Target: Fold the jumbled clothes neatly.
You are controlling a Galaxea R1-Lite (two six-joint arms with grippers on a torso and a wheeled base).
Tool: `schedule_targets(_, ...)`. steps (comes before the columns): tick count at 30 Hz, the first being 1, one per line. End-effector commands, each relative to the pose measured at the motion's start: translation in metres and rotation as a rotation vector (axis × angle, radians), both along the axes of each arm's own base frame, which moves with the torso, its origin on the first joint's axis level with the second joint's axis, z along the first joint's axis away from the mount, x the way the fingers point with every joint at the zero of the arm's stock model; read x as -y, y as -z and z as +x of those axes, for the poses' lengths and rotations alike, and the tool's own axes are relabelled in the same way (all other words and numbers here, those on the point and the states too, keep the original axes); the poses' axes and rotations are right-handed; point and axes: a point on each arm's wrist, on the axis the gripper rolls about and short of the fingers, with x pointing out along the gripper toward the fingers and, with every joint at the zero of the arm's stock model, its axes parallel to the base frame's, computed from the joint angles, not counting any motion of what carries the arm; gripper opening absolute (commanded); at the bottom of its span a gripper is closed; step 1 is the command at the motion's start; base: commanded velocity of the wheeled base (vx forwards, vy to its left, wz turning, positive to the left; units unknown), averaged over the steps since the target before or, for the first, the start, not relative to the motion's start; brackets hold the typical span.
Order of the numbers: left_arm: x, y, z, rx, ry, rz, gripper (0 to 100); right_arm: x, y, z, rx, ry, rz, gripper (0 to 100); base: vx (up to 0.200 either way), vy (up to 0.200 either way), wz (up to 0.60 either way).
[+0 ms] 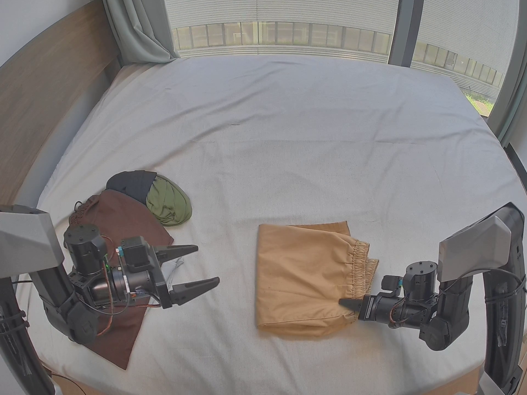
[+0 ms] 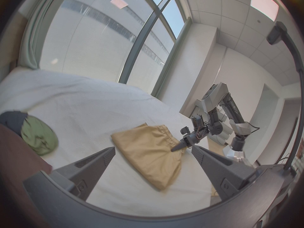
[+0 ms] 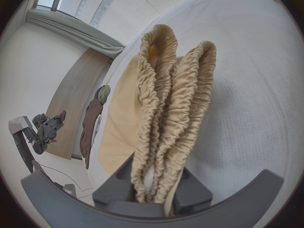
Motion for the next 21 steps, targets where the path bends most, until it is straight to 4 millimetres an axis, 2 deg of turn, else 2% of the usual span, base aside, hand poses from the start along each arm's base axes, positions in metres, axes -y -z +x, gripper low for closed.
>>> schedule_targets(1, -0.021, -0.026, -0.014, 0.104, -0.058, 0.007, 100, -0.003, -0.009, -0.004, 0.022, -0.016, 0.006, 0, 0.000, 0.000, 0.00)
schedule_targets(5, -0.032, -0.034, -0.023, 0.167, -0.087, 0.036, 100, -0.007, -0.017, -0.006, 0.042, -0.033, 0.011, 0, 0.000, 0.000, 0.00)
schedule_targets(8, -0.050, -0.039, -0.026, 0.258, -0.118, 0.085, 100, -0.012, -0.022, -0.008, 0.058, -0.051, 0.018, 0, 0.000, 0.000, 0.00)
schedule_targets(12, -0.067, -0.037, -0.031, 0.286, -0.151, 0.124, 100, -0.013, -0.026, -0.007, 0.079, -0.054, 0.020, 0, 0.000, 0.000, 0.00)
schedule_targets(15, -0.071, -0.037, -0.040, 0.288, -0.149, 0.132, 100, -0.015, -0.029, -0.006, 0.091, -0.065, 0.025, 0, 0.000, 0.000, 0.00)
schedule_targets(21, -0.069, -0.036, -0.039, 0.290, -0.121, 0.127, 100, -0.023, -0.038, -0.009, 0.119, -0.111, 0.046, 0, 0.000, 0.000, 0.00)
